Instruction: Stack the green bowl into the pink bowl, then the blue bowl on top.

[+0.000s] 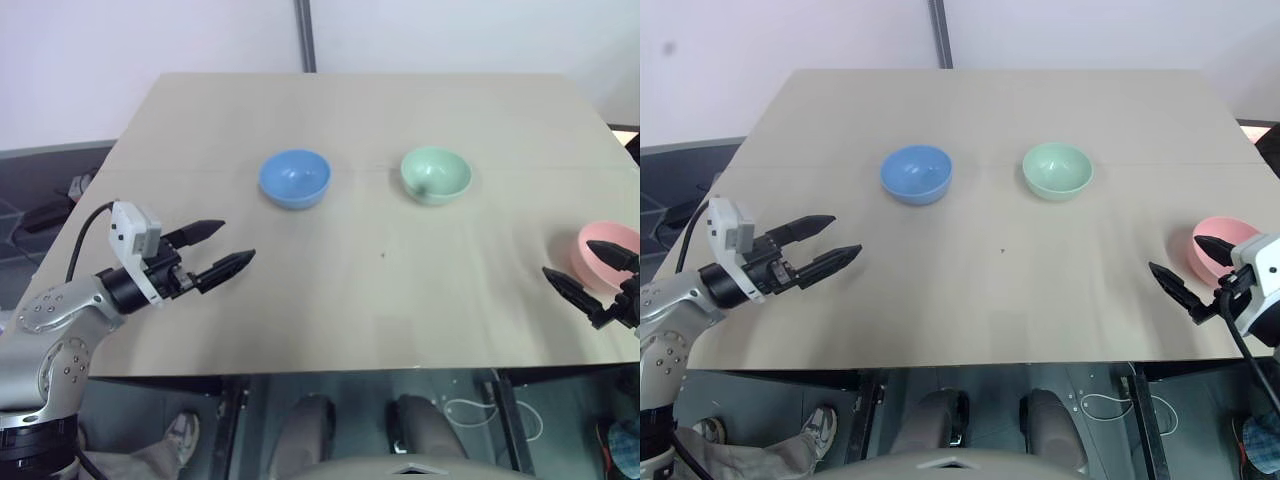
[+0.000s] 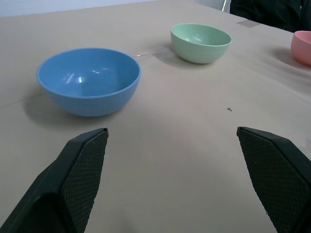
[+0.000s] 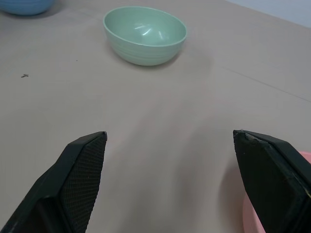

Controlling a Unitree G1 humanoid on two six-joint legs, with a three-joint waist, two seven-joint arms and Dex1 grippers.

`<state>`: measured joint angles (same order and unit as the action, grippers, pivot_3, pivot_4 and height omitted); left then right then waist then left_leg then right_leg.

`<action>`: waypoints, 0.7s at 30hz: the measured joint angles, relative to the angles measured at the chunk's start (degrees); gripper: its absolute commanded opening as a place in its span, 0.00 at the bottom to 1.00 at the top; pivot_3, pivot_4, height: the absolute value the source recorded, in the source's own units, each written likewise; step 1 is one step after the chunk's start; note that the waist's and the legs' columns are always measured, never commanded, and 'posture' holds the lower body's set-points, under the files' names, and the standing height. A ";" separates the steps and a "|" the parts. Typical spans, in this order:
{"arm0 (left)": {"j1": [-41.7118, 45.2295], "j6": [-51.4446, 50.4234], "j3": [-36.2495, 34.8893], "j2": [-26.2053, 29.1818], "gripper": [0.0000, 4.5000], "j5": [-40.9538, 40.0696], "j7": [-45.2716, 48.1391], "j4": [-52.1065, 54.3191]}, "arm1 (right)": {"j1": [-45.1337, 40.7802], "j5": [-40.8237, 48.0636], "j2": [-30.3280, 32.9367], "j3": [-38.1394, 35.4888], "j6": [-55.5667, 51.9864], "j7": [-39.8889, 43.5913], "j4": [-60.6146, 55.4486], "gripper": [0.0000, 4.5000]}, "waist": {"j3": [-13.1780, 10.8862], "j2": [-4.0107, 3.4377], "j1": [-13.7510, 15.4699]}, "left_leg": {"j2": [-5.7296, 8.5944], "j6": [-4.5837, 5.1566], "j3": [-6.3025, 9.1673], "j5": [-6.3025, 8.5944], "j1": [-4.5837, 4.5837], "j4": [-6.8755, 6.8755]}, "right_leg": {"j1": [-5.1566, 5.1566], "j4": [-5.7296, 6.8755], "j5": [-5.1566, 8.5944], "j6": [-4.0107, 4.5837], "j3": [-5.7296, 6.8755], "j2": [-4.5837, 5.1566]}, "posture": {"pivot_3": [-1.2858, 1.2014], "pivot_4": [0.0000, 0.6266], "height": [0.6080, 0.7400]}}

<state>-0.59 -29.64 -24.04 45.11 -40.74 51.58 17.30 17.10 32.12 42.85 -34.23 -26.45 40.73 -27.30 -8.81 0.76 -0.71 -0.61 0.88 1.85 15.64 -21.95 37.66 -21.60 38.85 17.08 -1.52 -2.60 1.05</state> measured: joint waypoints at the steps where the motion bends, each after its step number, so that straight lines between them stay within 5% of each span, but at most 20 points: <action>1: 0.00 0.00 0.01 0.00 1.00 0.01 0.00 -0.01 | -0.01 0.01 0.00 0.00 -0.05 0.00 0.00 1.00 | 0.00 0.00 0.00 | 0.00 0.00 0.00 0.00 0.00 0.00 | 0.00 0.00 0.00 0.00 0.00 0.00 | 0.52 0.24 1.00; 21: 5.16 3.64 7.46 -4.20 1.00 -1.40 6.48 2.45 | -6.20 -8.33 3.56 5.20 -10.98 -10.00 3.56 1.00 | -0.01 -0.01 0.03 | 0.02 -0.01 -0.08 -0.01 0.00 0.03 | 0.00 0.02 -0.01 0.00 -0.06 -0.01 | 0.52 0.24 1.00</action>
<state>4.57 -26.00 -16.58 40.90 -42.14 58.06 19.75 10.90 23.79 46.42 -29.03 -37.43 30.74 -23.74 -8.82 0.75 -0.68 -0.59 0.87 1.77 15.63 -21.95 37.69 -21.60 38.87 17.08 -1.53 -2.66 1.05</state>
